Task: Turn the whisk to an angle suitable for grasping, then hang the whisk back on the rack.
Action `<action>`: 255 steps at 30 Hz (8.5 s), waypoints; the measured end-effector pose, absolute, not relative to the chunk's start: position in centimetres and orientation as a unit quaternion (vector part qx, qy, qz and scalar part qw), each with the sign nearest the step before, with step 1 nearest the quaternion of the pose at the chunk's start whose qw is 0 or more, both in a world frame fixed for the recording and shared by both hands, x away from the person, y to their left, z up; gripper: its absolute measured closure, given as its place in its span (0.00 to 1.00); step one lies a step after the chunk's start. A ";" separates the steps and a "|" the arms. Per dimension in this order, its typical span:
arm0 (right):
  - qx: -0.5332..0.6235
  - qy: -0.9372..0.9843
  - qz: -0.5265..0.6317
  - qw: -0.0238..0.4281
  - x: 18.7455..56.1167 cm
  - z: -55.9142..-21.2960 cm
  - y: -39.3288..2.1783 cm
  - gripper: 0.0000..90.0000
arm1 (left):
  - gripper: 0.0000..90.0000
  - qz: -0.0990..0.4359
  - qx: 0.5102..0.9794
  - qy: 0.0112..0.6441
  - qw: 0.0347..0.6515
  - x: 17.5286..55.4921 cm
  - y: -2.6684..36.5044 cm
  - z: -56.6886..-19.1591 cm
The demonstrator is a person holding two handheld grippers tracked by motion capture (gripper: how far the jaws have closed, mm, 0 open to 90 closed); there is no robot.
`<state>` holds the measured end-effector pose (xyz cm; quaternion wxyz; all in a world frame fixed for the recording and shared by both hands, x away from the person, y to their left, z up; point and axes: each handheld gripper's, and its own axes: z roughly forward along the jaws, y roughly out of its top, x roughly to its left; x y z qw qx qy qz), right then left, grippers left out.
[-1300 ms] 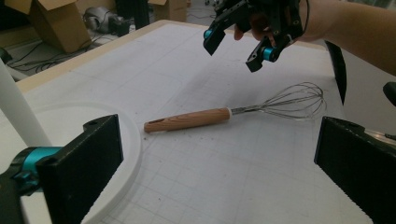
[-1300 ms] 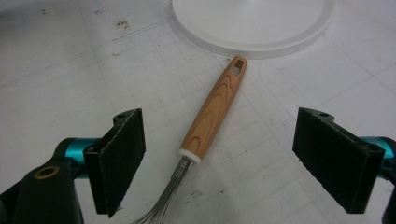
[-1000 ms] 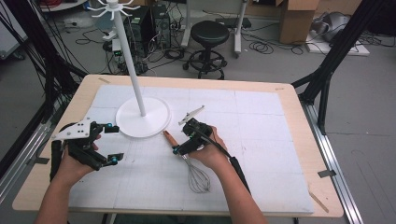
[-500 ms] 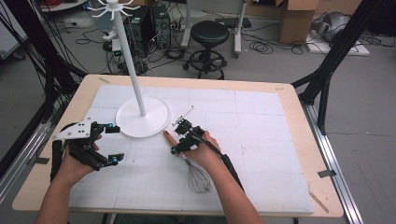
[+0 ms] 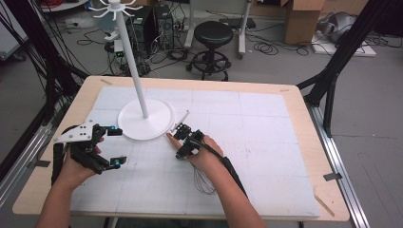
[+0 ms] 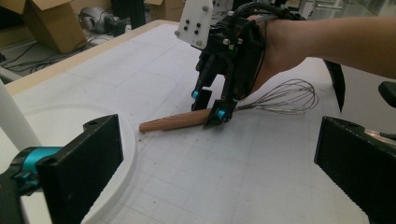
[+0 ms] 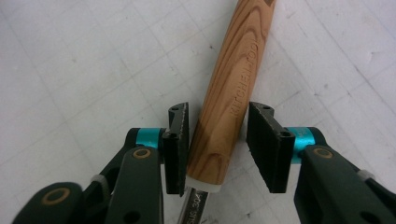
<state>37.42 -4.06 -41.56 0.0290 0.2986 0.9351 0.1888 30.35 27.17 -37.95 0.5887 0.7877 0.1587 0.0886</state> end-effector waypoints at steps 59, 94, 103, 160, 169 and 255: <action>0.248 0.785 0.552 0.133 39.4 -25.6 -10.0 0.79 | 0.02 0.088 0.784 0.153 0.595 30.4 27.3 -37.8; 0.242 0.744 0.599 0.168 41.2 -22.4 -8.7 0.79 | 0.02 0.089 0.790 0.150 0.587 30.1 27.2 -37.8; 0.240 0.735 0.606 0.187 42.6 -20.2 -6.9 0.79 | 0.02 0.088 0.792 0.148 0.585 30.1 26.9 -37.8; 0.226 0.765 0.573 0.190 44.0 -19.1 -1.8 0.78 | 0.02 0.089 0.795 0.148 0.581 29.9 26.9 -37.9; 0.216 0.782 0.550 0.199 43.9 -19.1 -1.6 0.61 | 0.02 0.087 0.795 0.147 0.582 29.9 26.9 -37.8; 0.243 0.785 0.554 0.136 32.8 -33.3 -18.4 0.13 | 0.02 0.071 0.802 0.154 0.572 30.4 25.8 -38.9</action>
